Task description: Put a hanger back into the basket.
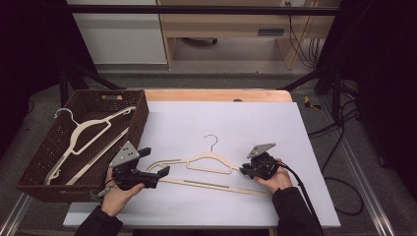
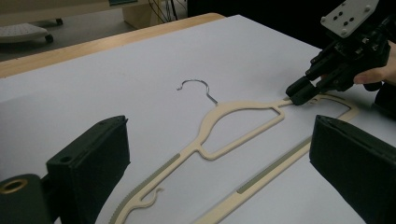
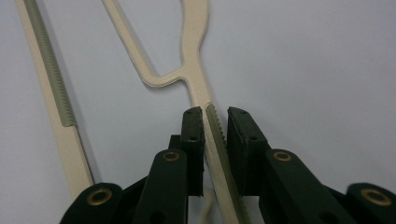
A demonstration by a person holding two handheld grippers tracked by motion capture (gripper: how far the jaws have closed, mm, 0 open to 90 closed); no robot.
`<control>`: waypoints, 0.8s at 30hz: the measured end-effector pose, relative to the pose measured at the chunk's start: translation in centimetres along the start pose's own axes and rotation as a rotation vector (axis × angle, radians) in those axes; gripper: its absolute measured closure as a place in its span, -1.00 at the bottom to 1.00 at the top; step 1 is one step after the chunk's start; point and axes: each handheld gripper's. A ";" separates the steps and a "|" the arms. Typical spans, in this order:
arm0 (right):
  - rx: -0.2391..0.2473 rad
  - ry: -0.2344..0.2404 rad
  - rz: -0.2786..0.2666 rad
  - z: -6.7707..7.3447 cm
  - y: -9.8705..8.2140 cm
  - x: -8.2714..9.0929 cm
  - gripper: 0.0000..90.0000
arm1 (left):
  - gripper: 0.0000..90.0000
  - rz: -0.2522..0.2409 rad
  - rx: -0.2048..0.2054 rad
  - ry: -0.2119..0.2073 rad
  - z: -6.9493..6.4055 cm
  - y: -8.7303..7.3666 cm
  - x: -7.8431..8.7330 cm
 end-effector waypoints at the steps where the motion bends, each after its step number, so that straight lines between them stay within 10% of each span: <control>1: 0.001 0.005 -0.003 0.1 -0.2 0.1 0.72 | -0.89 0.000 0.000 0.001 0.0 0.0 0.0; 12: 0.024 0.001 -0.009 2.6 -1.7 2.0 0.54 | -0.89 0.015 -0.006 -0.007 -0.2 -0.2 -0.4; 24: 0.073 0.047 -0.037 1.7 -2.2 1.6 0.76 | -0.88 0.065 -0.005 -0.037 -0.2 -0.4 -2.0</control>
Point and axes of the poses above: each handheld gripper's, and its own axes: x roughly backward along the jaws, y roughly out of its top, z roughly to its left, and after that the axes turned 11 degrees about -y, right-handed
